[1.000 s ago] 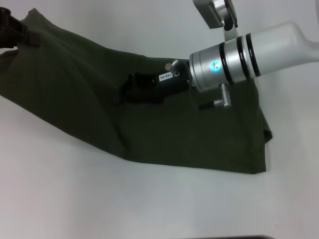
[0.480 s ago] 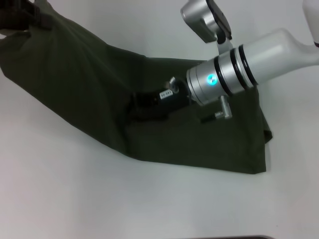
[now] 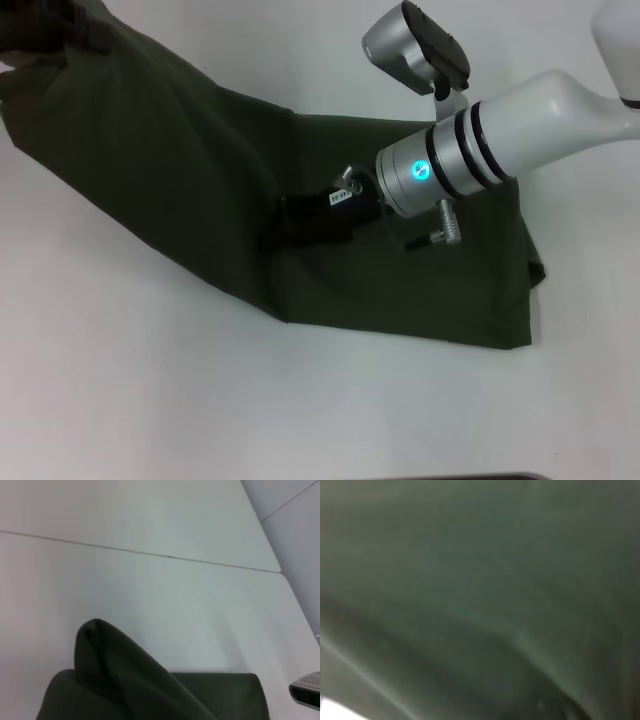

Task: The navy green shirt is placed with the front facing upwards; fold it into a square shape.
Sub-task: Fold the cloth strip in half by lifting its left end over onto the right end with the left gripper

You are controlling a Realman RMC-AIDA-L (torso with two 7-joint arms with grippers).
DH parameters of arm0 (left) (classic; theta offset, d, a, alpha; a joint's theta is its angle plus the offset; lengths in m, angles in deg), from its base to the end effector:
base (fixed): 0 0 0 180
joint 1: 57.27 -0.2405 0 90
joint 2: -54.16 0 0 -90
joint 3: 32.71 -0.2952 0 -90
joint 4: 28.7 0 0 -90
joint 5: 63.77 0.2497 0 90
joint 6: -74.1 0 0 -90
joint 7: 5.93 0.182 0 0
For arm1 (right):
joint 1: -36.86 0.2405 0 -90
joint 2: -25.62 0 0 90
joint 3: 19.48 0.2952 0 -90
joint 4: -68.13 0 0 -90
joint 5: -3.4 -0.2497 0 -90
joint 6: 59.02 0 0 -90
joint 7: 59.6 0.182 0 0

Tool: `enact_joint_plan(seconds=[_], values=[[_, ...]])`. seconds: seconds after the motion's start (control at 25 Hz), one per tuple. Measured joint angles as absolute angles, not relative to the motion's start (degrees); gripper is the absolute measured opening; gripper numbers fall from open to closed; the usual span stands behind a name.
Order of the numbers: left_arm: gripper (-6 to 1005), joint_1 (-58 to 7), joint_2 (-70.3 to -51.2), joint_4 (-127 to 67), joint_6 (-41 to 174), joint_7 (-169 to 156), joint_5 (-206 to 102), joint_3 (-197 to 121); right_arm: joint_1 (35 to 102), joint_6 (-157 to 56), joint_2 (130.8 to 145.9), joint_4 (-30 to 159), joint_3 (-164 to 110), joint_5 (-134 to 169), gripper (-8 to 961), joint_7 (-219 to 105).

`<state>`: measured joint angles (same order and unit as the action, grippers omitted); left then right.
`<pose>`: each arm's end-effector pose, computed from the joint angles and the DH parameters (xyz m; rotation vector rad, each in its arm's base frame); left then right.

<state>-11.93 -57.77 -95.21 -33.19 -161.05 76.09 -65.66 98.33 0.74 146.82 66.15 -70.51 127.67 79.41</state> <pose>-0.2188 0.4530 0.0975 -2.3432 -1.6870 -0.2585 0.2049 0.4231 -0.2184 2.4207 -1.9804 -0.1315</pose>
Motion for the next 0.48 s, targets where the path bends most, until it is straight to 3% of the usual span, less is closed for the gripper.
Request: enact_joint_plan(seconds=[0.24, 0.48], values=[[73, -12.3, -57.73, -95.1, -33.0, -160.9, 75.9, -65.7, 97.8, 4.2, 146.53, 65.0, -69.0, 125.8, 5, 79.2], [72, -12.7, -57.53, -94.9, -32.7, -161.0, 76.1, -65.5, 92.7, 11.3, 145.93, 55.5, -69.0, 124.8, 6, 80.0]])
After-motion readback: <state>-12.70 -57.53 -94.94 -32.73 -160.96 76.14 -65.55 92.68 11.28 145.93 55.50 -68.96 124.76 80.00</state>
